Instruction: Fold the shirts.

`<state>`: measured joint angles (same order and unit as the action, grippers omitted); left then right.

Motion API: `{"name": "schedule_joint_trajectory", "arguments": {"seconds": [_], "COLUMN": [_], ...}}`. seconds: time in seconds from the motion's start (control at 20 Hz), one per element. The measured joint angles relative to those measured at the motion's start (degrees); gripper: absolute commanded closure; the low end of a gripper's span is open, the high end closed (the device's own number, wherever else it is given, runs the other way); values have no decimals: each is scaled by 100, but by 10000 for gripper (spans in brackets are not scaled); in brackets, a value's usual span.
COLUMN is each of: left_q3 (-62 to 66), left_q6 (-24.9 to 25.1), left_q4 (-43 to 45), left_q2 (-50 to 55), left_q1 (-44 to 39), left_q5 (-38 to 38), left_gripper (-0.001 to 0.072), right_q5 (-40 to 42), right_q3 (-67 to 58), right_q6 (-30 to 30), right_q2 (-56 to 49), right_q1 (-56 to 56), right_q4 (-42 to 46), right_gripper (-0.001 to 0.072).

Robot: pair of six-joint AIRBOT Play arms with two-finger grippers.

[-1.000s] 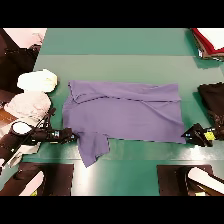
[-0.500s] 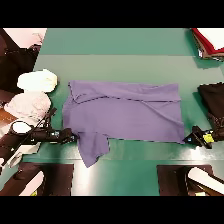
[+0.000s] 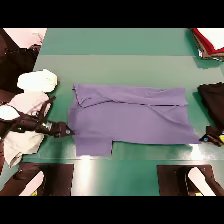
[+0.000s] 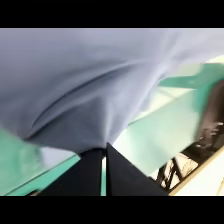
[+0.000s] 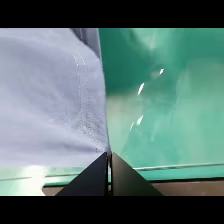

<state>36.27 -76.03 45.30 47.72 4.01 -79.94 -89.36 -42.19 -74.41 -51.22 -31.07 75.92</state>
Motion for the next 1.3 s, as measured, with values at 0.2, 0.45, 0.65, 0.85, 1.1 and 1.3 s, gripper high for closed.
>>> {"name": "schedule_joint_trajectory", "arguments": {"seconds": [0.2, 0.45, 0.65, 0.85, 1.1, 1.3], "left_q3": [1008, 1904, 2461, 3029, 3576, 3810], "left_q6": [-15, 221, 350, 413, 435, 328], "left_q4": [-186, -195, -203, -227, -330, -645], "left_q2": [103, 1058, 2105, 3082, 3832, 3987], "left_q1": [0, 0, 0, -2, 2, 0], "left_q5": [393, 938, 1473, 1862, 2262, 2354], "left_gripper": [684, 683, 682, 682, 3, 434], "right_q5": [109, 566, 782, 874, 1432, 1714], "right_q3": [-815, -1943, -2811, -3567, -4046, -4131], "right_q6": [-144, -448, -597, -719, -778, -625], "right_q2": [-181, -1235, -2159, -2983, -3735, -4068], "right_q1": [627, 1517, 1856, 1952, 1974, 1779], "right_q4": [-400, -573, -623, -758, -1311, -2162], "right_gripper": [698, 699, 698, 695, 164, 164]}}
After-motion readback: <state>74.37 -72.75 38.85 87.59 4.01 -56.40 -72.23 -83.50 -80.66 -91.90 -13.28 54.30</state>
